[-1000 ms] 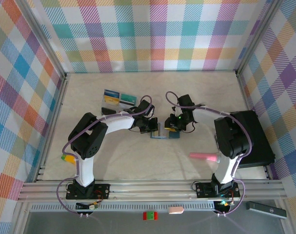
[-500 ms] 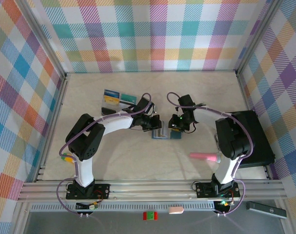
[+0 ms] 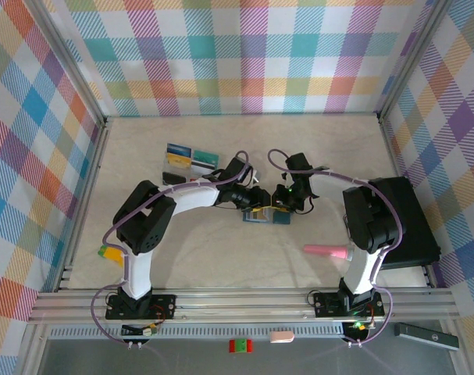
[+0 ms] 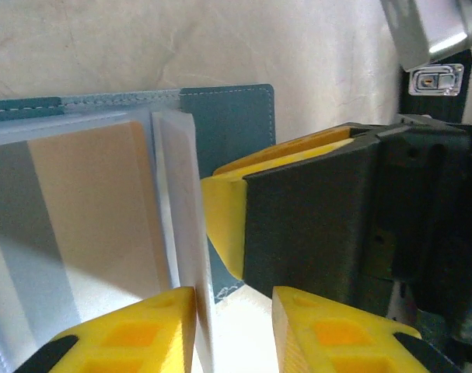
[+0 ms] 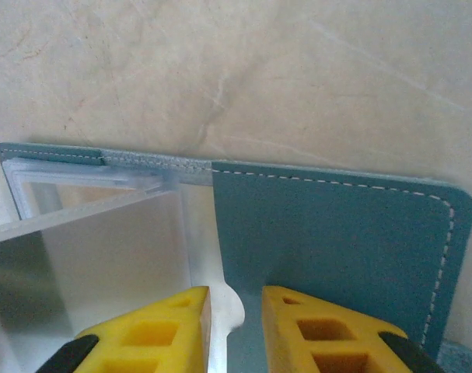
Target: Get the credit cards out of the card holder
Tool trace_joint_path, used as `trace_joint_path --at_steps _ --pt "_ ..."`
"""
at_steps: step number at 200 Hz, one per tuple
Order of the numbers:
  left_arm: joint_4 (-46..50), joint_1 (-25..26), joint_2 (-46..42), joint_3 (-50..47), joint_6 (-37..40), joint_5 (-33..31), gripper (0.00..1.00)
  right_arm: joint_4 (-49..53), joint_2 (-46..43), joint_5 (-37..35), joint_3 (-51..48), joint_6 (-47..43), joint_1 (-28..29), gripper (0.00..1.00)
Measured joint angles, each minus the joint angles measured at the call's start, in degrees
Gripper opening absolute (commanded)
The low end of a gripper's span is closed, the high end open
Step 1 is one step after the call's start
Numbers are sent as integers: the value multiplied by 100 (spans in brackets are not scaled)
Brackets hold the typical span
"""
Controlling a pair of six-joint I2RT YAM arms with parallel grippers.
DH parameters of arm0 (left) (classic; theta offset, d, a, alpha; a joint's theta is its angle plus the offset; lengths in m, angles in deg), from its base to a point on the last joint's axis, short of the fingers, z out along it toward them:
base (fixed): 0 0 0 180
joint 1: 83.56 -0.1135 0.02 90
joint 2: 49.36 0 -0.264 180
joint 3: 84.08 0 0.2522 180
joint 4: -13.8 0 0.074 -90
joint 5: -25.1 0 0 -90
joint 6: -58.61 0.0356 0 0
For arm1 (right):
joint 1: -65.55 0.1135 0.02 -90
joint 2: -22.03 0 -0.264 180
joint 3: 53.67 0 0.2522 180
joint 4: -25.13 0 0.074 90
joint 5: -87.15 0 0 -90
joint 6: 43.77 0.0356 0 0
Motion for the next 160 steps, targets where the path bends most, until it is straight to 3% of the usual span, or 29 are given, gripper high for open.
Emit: trace_joint_path --at_steps 52,105,122,160 --pt "549 13 28 98 92 -553 1 -72 -48 87 -55 55 -35 25" --pt "1552 -37 -256 221 503 -1257 0 -105 -494 236 -70 107 -33 27" --pt "1932 -42 -378 240 643 -1543 5 -173 -691 323 -70 114 -33 27" --pt "2229 -42 -461 243 678 -1648 33 -240 -944 345 -70 153 -35 27"
